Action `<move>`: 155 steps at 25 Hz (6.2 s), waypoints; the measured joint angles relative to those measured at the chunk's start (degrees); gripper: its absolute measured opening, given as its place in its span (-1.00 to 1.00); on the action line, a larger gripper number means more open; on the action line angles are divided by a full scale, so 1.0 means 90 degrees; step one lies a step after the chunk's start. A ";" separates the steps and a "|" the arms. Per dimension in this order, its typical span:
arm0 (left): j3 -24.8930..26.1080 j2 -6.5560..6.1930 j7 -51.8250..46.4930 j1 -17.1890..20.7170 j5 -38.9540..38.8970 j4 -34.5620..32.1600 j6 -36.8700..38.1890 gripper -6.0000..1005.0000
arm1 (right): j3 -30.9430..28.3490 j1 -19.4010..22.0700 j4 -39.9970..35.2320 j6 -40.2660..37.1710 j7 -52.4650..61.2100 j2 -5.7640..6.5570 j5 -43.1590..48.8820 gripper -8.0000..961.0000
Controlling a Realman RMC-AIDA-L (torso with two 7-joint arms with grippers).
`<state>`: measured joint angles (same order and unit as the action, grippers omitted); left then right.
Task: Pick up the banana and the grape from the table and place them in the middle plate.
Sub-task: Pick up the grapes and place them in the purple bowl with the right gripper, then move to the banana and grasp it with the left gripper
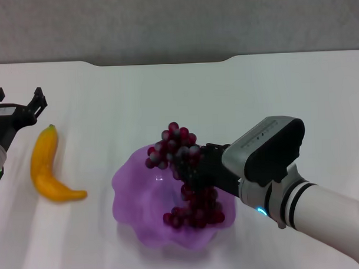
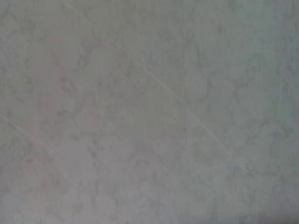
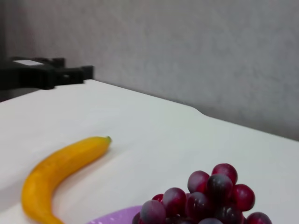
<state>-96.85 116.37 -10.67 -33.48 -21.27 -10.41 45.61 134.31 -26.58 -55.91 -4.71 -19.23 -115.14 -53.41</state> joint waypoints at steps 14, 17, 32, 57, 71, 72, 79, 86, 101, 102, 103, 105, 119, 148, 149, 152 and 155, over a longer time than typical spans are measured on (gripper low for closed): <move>0.0000 0.0000 -0.0020 -0.0002 0.0000 -0.0009 0.0001 0.75 | 0.0049 -0.0560 0.0917 0.0119 0.0744 -0.0013 -0.0002 -0.13; 0.0000 0.0000 -0.0021 -0.0002 0.0000 -0.0010 0.0001 0.75 | 0.0146 -0.0672 0.0906 0.0175 0.0743 -0.0012 0.0005 -0.13; 0.0000 0.0002 -0.0025 0.0015 0.0000 -0.0003 0.0001 0.75 | 0.0123 -0.0694 0.0860 -0.0083 0.0747 -0.0014 0.0010 0.34; 0.0012 0.0000 0.0012 0.0032 0.0000 -0.0009 0.0001 0.75 | -0.1232 -0.0429 0.1613 -0.1499 0.0398 0.0010 0.0082 0.83; 0.0011 0.0008 -0.0024 0.0002 -0.0018 -0.0035 0.0000 0.75 | -0.1513 -0.0167 0.2599 -0.4018 0.1094 -0.0029 0.0014 0.81; 0.0006 0.0016 -0.0020 0.0002 -0.0016 -0.0035 0.0000 0.75 | -0.1511 -0.0179 0.2797 -0.4224 0.1383 -0.0029 0.0013 0.81; 0.0016 0.0029 -0.0024 -0.0062 -0.0020 -0.0010 0.0000 0.75 | -0.1523 -0.0182 0.3441 -0.4681 0.1841 -0.0036 0.0008 0.81; 0.0011 -0.0005 0.0029 -0.0124 -0.0005 -0.0076 -0.0363 0.75 | -0.1546 -0.0177 0.3562 -0.4711 0.1982 -0.0039 0.0007 0.80; 0.0573 -0.0057 0.1114 -0.0046 0.0010 -0.2163 -0.3607 0.75 | -0.1539 -0.0098 0.3922 -0.4719 0.2008 -0.0045 -0.0003 0.79; 0.0715 -0.0047 0.1266 -0.0035 0.0010 -0.2300 -0.3830 0.75 | -0.1528 -0.0097 0.3922 -0.4720 0.2008 -0.0047 -0.0003 0.79; 0.0844 -0.0037 0.1399 -0.0021 0.0010 -0.2420 -0.4024 0.75 | -0.1522 -0.0096 0.3924 -0.4720 0.2009 -0.0048 -0.0003 0.79; 0.1048 -0.0031 0.1566 0.0023 0.0010 -0.2623 -0.4344 0.75 | -0.1517 -0.0095 0.3934 -0.4713 0.2009 -0.0047 -0.0003 0.79; 0.1354 -0.0011 0.1920 0.0284 -0.0005 -0.2890 -0.5401 0.75 | -0.1486 -0.0084 0.3947 -0.4662 0.2010 -0.0043 0.0026 0.78; 0.1313 0.0022 0.1884 0.0249 -0.0049 -0.2696 -0.6084 0.75 | -0.1477 -0.0091 0.3927 -0.4652 0.2010 -0.0048 0.0018 0.76; 0.1305 0.0026 0.1883 0.0247 -0.0051 -0.2692 -0.6109 0.75 | -0.1477 -0.0093 0.3924 -0.4652 0.2010 -0.0049 0.0016 0.76; 0.1239 0.0037 0.1882 0.0226 -0.0053 -0.2634 -0.6156 0.75 | -0.1476 -0.0098 0.3920 -0.4652 0.2010 -0.0048 0.0015 0.76; 0.1228 0.0039 0.1879 0.0172 -0.0055 -0.2509 -0.6153 0.75 | -0.1477 -0.0091 0.3901 -0.4652 0.2009 -0.0048 0.0014 0.75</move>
<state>-85.80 116.71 6.23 -31.94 -21.76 -32.99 -9.77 121.02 -27.39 -20.80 -46.58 -1.14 -115.57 -53.29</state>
